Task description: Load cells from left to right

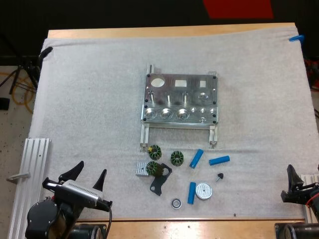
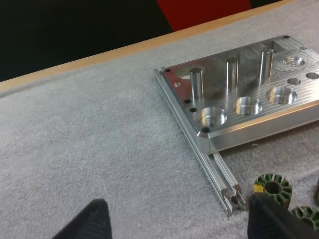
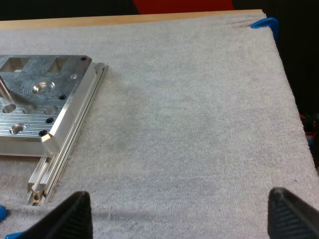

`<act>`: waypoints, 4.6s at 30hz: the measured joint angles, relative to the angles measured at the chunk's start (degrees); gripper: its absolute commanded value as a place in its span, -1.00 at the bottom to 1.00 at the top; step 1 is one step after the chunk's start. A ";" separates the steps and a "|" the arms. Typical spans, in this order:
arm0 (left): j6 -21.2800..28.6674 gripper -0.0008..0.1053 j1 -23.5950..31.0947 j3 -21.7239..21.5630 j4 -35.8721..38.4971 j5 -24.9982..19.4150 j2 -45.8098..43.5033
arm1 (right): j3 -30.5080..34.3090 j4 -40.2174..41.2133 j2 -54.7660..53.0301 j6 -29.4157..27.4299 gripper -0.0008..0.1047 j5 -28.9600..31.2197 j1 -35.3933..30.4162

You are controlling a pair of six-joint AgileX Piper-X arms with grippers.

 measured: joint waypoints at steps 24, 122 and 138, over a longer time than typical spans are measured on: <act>-0.38 0.11 -4.11 -13.81 0.85 12.21 12.77 | -10.15 -1.13 11.58 0.00 0.34 -4.48 0.00; -26.93 0.11 -62.68 -22.64 -12.20 -6.76 94.15 | -13.72 2.93 45.69 -1.21 0.34 -31.96 7.67; -26.93 -0.98 -62.62 -22.64 -11.63 -6.99 94.15 | -13.72 3.09 45.90 -1.10 0.34 -26.30 14.87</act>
